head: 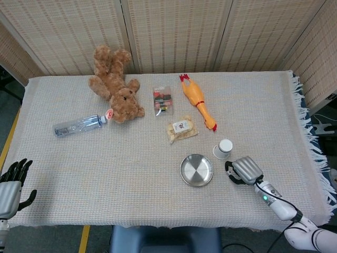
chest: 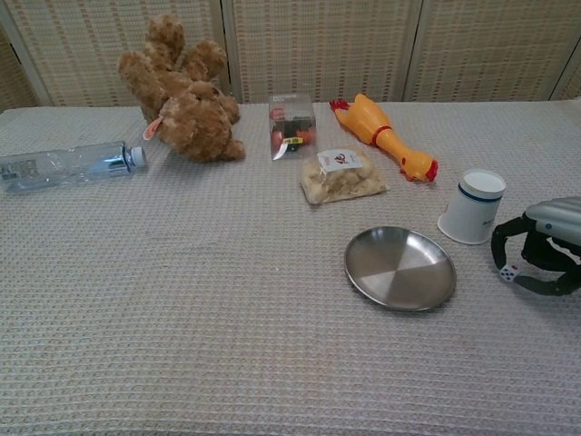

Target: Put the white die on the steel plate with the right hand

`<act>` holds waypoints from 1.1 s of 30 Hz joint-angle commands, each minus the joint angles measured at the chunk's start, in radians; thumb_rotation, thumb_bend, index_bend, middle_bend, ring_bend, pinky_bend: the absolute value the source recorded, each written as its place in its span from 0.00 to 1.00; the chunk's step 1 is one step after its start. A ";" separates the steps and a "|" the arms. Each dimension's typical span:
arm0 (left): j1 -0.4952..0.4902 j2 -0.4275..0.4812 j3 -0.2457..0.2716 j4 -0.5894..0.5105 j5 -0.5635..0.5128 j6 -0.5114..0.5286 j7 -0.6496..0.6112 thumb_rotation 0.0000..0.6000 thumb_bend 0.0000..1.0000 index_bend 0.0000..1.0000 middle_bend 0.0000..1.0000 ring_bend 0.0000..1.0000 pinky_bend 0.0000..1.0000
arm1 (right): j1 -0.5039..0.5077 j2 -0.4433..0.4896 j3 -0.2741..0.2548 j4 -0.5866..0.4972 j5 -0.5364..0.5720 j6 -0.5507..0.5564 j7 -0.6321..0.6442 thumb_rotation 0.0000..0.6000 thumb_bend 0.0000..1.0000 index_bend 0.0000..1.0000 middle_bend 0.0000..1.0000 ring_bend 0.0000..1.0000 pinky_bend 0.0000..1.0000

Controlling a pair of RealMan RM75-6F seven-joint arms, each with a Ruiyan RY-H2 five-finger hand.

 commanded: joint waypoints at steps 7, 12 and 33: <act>-0.001 0.000 0.000 0.001 0.000 -0.001 0.002 1.00 0.35 0.00 0.02 0.02 0.21 | 0.005 0.012 0.018 -0.041 -0.018 0.050 0.014 1.00 0.35 0.64 0.90 0.77 1.00; -0.001 0.000 -0.001 0.001 -0.001 -0.001 -0.001 1.00 0.35 0.00 0.02 0.02 0.21 | 0.019 0.033 0.032 -0.094 -0.034 0.073 0.012 1.00 0.40 0.64 0.90 0.77 1.00; 0.002 0.003 -0.005 0.004 -0.005 0.003 -0.014 1.00 0.36 0.00 0.02 0.02 0.21 | 0.083 -0.037 0.041 -0.064 -0.057 0.051 0.095 1.00 0.18 0.44 0.90 0.76 1.00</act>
